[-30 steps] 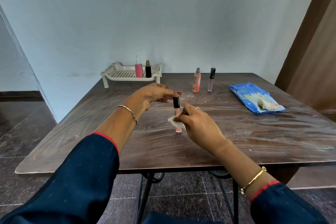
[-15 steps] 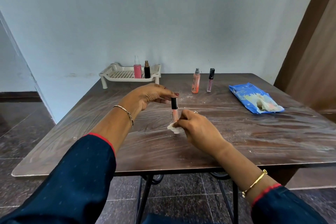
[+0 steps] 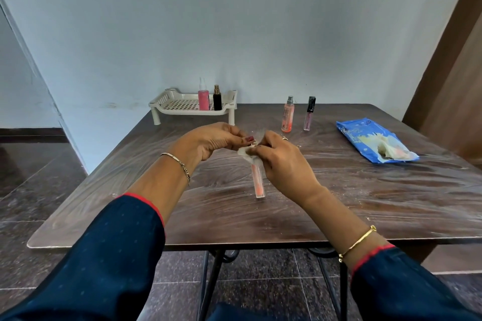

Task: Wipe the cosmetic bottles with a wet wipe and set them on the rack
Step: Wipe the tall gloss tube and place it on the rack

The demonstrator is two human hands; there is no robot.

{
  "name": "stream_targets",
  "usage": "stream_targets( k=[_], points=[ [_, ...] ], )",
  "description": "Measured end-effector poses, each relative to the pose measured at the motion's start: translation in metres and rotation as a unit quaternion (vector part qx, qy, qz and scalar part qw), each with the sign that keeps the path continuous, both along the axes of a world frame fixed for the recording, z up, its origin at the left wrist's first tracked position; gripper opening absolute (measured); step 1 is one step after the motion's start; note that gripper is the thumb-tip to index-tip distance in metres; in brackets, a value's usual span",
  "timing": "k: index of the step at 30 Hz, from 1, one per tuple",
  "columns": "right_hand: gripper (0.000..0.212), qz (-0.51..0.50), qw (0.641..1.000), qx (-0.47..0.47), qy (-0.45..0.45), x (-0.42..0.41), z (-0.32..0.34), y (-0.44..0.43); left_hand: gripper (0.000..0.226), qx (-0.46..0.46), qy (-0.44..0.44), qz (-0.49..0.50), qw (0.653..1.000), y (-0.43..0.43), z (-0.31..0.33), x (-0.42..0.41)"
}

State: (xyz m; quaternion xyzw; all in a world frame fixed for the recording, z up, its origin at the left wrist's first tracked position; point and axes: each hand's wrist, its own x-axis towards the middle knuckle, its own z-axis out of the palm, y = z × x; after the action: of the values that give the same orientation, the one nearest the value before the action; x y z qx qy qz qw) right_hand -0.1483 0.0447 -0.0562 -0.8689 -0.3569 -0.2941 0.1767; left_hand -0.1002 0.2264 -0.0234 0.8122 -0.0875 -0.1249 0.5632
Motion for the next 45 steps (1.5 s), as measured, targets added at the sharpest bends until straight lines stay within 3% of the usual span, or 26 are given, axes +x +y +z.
stream_targets(
  k=[3,14,19,23,25,35,45],
  points=[
    [0.021,0.004,1.0,-0.022,0.02,-0.006,-0.004,-0.004,0.025,0.005,-0.008,-0.016,1.0,0.001,-0.003,0.003],
    [0.029,0.012,0.988,-0.115,0.103,-0.036,-0.043,-0.018,0.018,0.0,-0.002,-0.048,0.999,0.002,0.001,0.0],
    [0.018,0.021,0.996,-0.048,0.069,-0.038,-0.033,-0.017,0.021,0.024,-0.008,-0.072,0.997,0.005,0.005,-0.004],
    [0.026,0.003,0.998,0.057,0.001,-0.026,-0.005,-0.008,0.025,0.016,-0.01,-0.074,0.997,0.004,0.006,-0.005],
    [0.021,-0.017,0.997,0.074,-0.02,-0.015,0.005,-0.003,0.028,0.019,-0.009,-0.08,0.997,0.003,0.006,-0.005],
    [0.01,-0.008,1.0,0.014,0.005,-0.014,-0.018,-0.003,0.029,-0.006,-0.049,-0.08,0.996,0.002,0.001,-0.005],
    [0.024,-0.01,0.995,-0.068,0.075,-0.033,-0.047,-0.014,0.019,-0.021,-0.123,-0.008,0.992,-0.006,0.008,-0.021]
  ],
)
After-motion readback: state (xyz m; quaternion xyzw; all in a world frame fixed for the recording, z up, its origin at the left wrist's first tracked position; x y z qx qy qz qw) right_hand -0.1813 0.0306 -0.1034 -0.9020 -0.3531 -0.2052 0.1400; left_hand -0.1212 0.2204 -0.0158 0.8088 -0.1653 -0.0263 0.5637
